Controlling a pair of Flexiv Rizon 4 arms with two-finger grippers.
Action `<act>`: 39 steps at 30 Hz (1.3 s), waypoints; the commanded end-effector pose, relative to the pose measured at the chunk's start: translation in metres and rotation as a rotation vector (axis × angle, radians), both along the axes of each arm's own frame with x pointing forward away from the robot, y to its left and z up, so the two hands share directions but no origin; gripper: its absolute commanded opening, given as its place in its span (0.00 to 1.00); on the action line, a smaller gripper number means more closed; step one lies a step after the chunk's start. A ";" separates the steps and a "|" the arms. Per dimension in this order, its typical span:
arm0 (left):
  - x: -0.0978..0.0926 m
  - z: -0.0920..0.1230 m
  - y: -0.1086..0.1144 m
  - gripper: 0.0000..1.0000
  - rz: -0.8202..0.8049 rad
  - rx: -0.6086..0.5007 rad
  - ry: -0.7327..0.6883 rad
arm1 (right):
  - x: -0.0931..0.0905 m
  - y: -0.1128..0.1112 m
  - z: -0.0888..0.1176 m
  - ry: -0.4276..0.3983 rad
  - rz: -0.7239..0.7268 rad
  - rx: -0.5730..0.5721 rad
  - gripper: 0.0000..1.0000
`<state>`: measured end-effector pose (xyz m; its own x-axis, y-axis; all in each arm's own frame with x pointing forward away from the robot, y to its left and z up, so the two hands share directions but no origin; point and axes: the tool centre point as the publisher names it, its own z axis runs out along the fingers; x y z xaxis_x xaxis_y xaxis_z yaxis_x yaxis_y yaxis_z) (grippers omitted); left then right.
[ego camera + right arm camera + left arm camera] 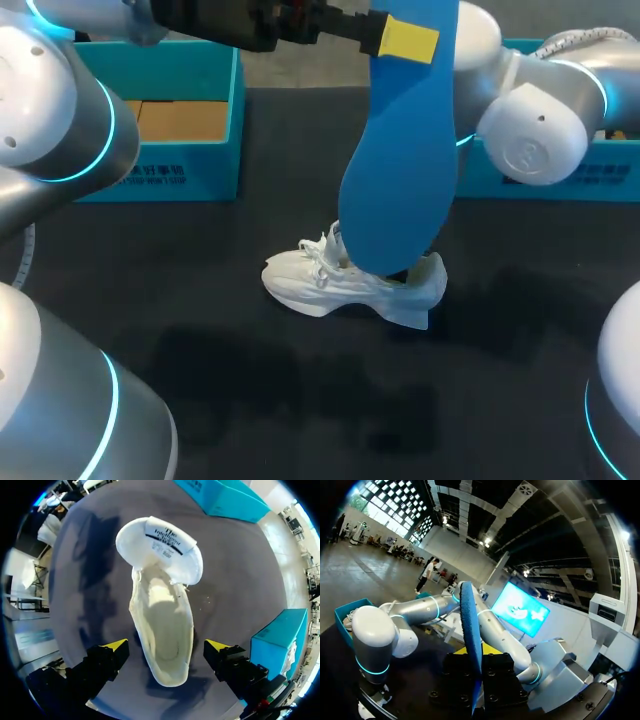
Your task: Take the shoe out of the shoebox, open the shoe tongue, remove and reinsert the insole, then place the shoe into the shoebox
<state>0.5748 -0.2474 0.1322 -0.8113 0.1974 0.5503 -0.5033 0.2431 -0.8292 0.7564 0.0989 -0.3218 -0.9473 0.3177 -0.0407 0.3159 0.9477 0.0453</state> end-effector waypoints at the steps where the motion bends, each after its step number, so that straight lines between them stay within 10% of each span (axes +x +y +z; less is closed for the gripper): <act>1: 0.000 0.000 -0.001 0.00 0.000 0.001 0.000 | 0.005 0.005 0.007 -0.005 0.009 -0.009 1.00; 30: 0.000 0.000 -0.001 0.00 0.000 0.001 0.000 | 0.040 0.032 -0.024 -0.009 0.082 0.011 1.00; 37: 0.000 0.000 -0.001 0.00 0.000 0.001 0.000 | 0.043 0.035 -0.046 0.017 0.079 0.028 0.81; 39: 0.000 0.000 -0.001 0.00 0.000 0.001 0.000 | 0.042 0.035 -0.051 0.025 0.074 0.034 0.53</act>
<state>0.5749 -0.2474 0.1322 -0.8113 0.1974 0.5503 -0.5032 0.2432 -0.8292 0.7945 0.1299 -0.3604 -0.9687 0.2475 -0.0178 0.2458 0.9671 0.0660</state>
